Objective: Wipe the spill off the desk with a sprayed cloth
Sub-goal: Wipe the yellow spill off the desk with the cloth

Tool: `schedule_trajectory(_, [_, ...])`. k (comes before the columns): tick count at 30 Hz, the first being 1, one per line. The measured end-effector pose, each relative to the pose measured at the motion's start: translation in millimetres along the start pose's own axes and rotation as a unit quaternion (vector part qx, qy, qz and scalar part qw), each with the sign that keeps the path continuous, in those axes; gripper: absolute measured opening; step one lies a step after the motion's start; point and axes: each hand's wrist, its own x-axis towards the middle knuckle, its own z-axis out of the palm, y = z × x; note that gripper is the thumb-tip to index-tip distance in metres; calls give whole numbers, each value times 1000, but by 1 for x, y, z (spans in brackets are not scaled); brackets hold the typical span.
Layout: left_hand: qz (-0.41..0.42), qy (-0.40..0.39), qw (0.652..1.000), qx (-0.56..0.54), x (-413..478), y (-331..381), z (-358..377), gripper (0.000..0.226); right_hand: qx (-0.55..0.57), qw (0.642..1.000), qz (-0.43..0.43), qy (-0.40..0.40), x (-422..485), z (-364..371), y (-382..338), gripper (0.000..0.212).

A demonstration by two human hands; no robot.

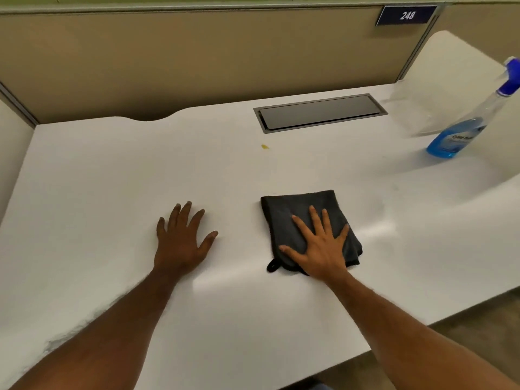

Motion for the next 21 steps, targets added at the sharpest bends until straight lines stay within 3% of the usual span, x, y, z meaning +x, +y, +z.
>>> schedule_trajectory(3, [7, 2, 1000, 10, 14, 7, 2, 79, 31, 989, 146, 9, 21, -4, -3, 96])
schedule_trajectory(4, [10, 6, 1000, 10, 19, 9, 3, 79, 27, 991, 131, 4, 23, -3, -9, 97])
schedule_trajectory(8, [32, 20, 999, -2, 45, 20, 5, 81, -9, 993, -114, -22, 31, 2, -1, 89])
schedule_trajectory(9, [35, 22, 999, -6, 53, 24, 5, 80, -9, 993, -118, -22, 43, -4, 9, 87])
schedule_trajectory(13, [35, 31, 999, -1, 82, 28, 4, 78, 31, 991, 127, -1, 85, -14, 22, 94])
schedule_trajectory(14, [34, 35, 999, 2, 87, 25, 5, 77, 35, 988, 151, -2, 92, -13, 17, 97])
schedule_trajectory(15, [32, 40, 999, 5, 92, 22, 6, 76, 29, 990, 134, -5, 96, -12, 11, 99])
schedule_trajectory(19, [16, 57, 998, 10, 107, 7, 8, 77, -6, 998, -60, -28, 112, -15, 26, 90])
schedule_trajectory(21, [10, 54, 998, 10, 112, 5, 8, 79, -1, 1000, -18, -19, 131, -21, 36, 88])
